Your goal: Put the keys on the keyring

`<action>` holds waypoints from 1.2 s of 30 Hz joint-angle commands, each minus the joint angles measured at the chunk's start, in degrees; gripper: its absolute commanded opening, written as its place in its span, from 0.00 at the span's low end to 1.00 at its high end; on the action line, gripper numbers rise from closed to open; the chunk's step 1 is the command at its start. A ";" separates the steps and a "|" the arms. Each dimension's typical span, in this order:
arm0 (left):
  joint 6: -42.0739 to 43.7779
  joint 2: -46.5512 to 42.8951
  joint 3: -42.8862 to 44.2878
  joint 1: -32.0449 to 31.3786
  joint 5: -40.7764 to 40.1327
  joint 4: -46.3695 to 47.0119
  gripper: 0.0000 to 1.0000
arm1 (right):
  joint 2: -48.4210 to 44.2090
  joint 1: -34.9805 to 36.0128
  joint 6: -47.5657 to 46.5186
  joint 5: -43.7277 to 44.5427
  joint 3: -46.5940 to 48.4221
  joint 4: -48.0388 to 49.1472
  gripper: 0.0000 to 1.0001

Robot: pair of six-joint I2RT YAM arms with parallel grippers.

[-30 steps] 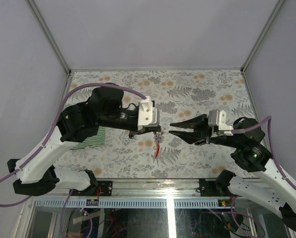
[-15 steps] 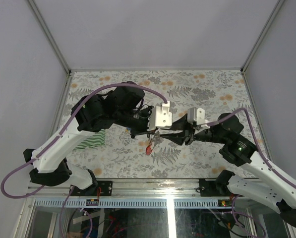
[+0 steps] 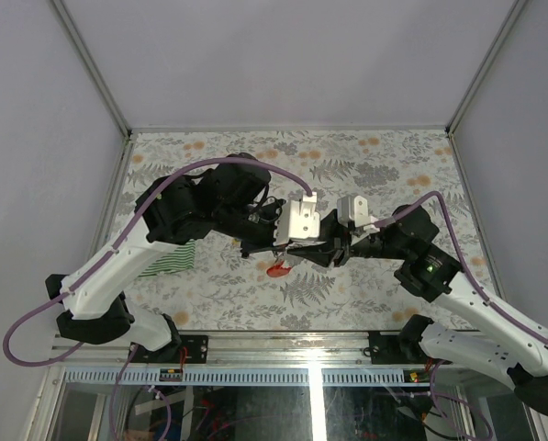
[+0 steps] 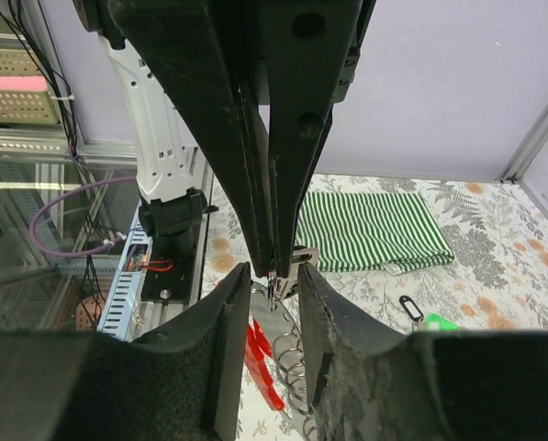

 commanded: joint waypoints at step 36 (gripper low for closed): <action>-4.75 -25.60 -32.27 -0.91 3.81 44.01 0.27 | -3.84 0.09 3.61 -1.81 4.29 5.89 0.00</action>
